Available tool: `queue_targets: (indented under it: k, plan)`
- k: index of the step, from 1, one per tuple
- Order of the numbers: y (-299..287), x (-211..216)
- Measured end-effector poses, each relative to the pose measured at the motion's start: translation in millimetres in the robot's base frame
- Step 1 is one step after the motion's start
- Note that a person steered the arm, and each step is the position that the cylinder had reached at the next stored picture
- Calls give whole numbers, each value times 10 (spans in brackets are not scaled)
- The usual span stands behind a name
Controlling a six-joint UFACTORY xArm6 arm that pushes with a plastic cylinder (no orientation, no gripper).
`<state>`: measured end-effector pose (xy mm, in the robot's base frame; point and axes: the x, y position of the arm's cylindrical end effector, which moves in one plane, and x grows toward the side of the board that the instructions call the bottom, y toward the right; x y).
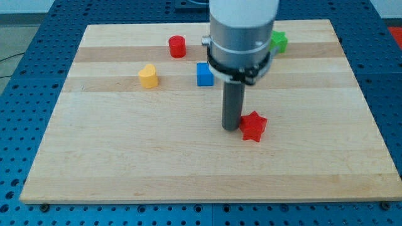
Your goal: Move the red star to the bottom right of the board
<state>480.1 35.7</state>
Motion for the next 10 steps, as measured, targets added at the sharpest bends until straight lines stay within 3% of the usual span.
queue_targets:
  k: [1,2,3,4,5,6,8,9,10]
  plan:
    - [575,63]
    - [1130,534]
    - [639,80]
    - [341,405]
    - [675,905]
    - [1104,845]
    - [1013,794]
    - [1073,328]
    - [466,-342]
